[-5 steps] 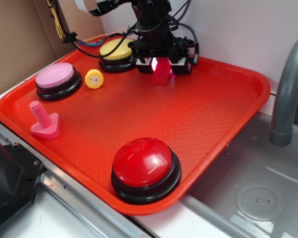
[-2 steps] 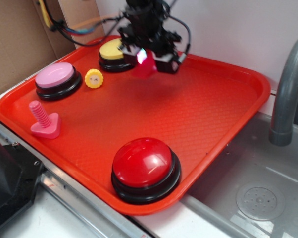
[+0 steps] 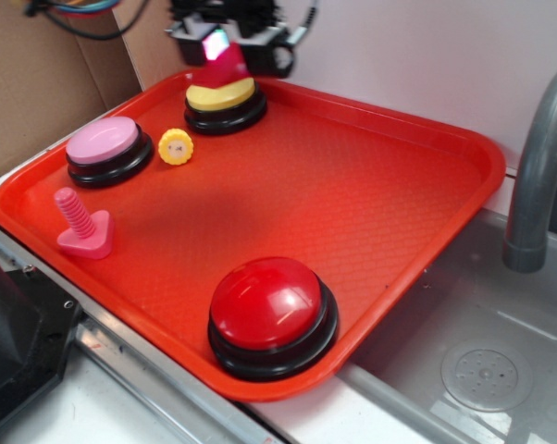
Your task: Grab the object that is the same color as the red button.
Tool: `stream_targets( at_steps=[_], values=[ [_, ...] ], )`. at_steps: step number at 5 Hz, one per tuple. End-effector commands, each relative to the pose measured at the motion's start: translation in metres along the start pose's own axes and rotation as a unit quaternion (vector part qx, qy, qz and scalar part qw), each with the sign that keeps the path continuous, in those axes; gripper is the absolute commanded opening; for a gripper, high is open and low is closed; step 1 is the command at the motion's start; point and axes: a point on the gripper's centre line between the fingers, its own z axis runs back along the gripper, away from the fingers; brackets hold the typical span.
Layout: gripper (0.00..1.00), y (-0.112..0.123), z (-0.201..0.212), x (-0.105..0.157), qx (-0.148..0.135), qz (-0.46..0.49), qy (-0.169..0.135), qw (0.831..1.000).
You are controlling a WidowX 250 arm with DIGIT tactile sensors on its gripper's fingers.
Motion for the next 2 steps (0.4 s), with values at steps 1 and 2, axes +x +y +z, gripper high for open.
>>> stream_targets(
  at_steps=[1, 2],
  values=[
    [0.00, 0.0148, 0.0359, -0.0302, -0.029, -0.003, -0.053, 0.998],
    [0.00, 0.0156, 0.0406, -0.0276, -0.034, -0.009, -0.059, 0.998]
  ],
)
